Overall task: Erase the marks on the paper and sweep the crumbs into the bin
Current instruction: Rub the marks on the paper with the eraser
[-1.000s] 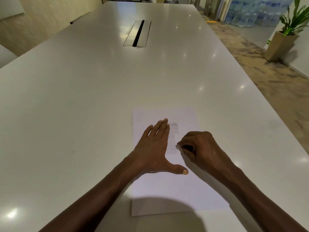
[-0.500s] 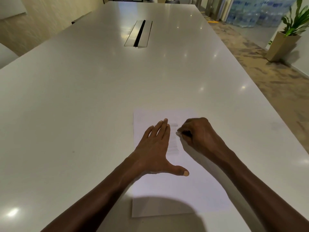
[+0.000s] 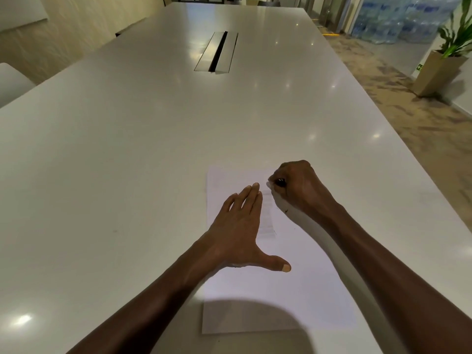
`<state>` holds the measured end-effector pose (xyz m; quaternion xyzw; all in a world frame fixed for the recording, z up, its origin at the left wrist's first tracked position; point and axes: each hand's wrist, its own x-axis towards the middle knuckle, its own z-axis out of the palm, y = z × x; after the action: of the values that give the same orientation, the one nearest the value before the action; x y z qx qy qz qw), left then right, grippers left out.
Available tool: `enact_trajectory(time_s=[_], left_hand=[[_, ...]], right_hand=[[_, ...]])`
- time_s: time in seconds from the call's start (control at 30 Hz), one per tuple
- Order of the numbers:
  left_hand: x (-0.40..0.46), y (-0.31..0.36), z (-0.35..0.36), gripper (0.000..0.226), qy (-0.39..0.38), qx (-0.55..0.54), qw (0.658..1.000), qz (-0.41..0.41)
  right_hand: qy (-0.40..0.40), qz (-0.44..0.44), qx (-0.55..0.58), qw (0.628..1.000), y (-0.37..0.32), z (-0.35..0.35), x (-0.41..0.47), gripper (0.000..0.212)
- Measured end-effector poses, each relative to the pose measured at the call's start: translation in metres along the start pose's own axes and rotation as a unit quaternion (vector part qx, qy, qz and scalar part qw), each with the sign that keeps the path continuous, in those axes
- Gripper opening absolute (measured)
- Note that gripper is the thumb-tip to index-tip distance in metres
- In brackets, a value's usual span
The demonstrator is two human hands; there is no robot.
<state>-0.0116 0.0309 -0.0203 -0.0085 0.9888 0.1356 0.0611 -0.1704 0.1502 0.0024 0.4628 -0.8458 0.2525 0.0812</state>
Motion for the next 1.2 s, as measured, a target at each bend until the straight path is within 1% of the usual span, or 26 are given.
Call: enact_trajectory(time_s=[0.13,0.3,0.43,0.53,0.6,0.67,0.77,0.9,1.07,1.2], left_hand=[[0.000,0.000,-0.002,0.152,-0.003,0.001,1.000,0.004],[0.001,0.000,-0.001,0.151,-0.002,0.012,1.000,0.006],[0.000,0.000,-0.001,0.151,-0.006,0.019,1.000,0.006],[0.000,0.000,-0.001,0.150,-0.010,0.016,1.000,0.004],[0.000,0.000,-0.002,0.151,-0.009,0.011,1.000,0.004],[0.000,0.000,-0.002,0.151,-0.013,0.011,1.000,0.005],[0.000,0.000,-0.002,0.150,-0.015,0.017,1.000,0.007],[0.001,-0.002,-0.001,0.151,-0.007,0.018,1.000,0.009],[0.002,-0.002,0.000,0.151,-0.011,0.018,1.000,0.010],[0.001,0.000,-0.002,0.151,-0.011,0.018,1.000,0.010]], right_hand=[[-0.007,-0.018,0.001,1.000,-0.007,-0.003,-0.018,0.009],[-0.024,-0.019,-0.001,1.000,-0.023,-0.008,-0.050,0.020],[-0.012,-0.023,0.004,1.000,-0.017,-0.005,-0.029,0.015],[-0.006,-0.014,-0.012,1.000,-0.005,0.003,-0.006,0.018],[-0.007,-0.008,-0.014,1.000,-0.003,0.004,0.000,0.014],[-0.002,-0.008,-0.004,1.000,-0.006,0.001,-0.005,0.010],[-0.009,-0.007,0.005,1.000,-0.016,-0.006,-0.028,0.013],[-0.017,-0.015,0.020,1.000,-0.028,-0.010,-0.054,0.010],[-0.010,-0.019,0.018,1.000,-0.021,-0.005,-0.030,0.009],[-0.011,-0.002,-0.003,1.000,-0.011,0.004,-0.001,0.017]])
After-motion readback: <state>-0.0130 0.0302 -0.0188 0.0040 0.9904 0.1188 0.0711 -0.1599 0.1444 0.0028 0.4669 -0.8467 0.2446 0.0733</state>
